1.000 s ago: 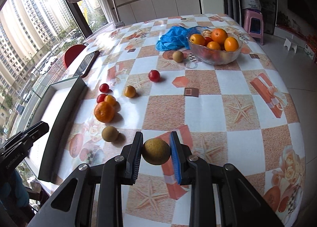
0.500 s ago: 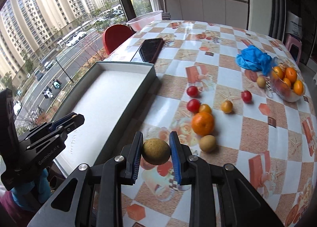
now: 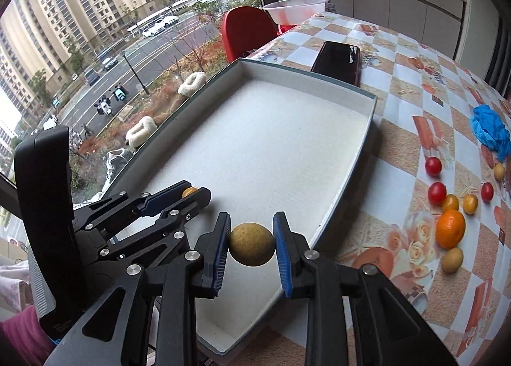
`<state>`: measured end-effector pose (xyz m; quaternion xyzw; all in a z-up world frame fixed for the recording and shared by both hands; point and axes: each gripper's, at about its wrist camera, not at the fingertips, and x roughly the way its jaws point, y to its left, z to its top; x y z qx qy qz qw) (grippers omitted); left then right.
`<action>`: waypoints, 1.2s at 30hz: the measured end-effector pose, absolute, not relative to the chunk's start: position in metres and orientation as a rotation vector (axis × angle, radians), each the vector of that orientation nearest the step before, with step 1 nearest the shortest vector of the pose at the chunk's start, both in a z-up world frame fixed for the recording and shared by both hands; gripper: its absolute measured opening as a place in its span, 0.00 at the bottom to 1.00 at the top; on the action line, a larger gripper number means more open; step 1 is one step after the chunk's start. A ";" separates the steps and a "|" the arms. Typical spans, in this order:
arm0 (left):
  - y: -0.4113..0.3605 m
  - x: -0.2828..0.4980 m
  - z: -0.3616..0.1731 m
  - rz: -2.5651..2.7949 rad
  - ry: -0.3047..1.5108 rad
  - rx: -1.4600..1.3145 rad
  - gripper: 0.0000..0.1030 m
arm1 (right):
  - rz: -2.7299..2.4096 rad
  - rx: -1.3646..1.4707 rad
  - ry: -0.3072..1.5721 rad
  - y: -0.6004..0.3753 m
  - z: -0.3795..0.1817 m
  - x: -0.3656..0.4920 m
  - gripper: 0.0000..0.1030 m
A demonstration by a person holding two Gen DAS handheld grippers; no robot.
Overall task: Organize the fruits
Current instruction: 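Carry both fruits over the white tray and open both tools to drop them, then withdraw both tools from the tray back toward the table fruits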
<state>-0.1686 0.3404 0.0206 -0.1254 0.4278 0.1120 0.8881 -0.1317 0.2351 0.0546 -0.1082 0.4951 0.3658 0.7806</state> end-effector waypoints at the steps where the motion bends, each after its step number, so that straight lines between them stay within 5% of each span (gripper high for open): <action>1: 0.341 -0.169 0.020 0.224 0.885 -0.262 0.20 | 0.783 -0.241 1.077 0.237 0.051 -0.132 0.29; 21: 0.352 -0.171 0.019 0.175 0.861 -0.201 0.20 | 0.747 -0.311 1.099 0.243 0.036 -0.138 0.30; 26: 0.351 -0.170 0.020 0.201 0.872 -0.197 0.22 | 0.726 -0.308 1.060 0.236 0.049 -0.133 0.58; 27: 0.352 -0.171 0.020 0.211 0.873 -0.202 0.39 | 0.721 -0.301 1.050 0.233 0.053 -0.132 0.62; 28: 0.354 -0.172 0.021 0.230 0.872 -0.213 0.69 | 0.718 -0.292 1.039 0.230 0.056 -0.130 0.67; 29: 0.359 -0.174 0.022 0.278 0.857 -0.225 0.77 | 0.710 -0.281 1.026 0.227 0.060 -0.129 0.81; 36: 0.360 -0.179 0.034 0.263 0.825 -0.254 0.82 | 0.645 -0.198 0.949 0.201 0.080 -0.117 1.00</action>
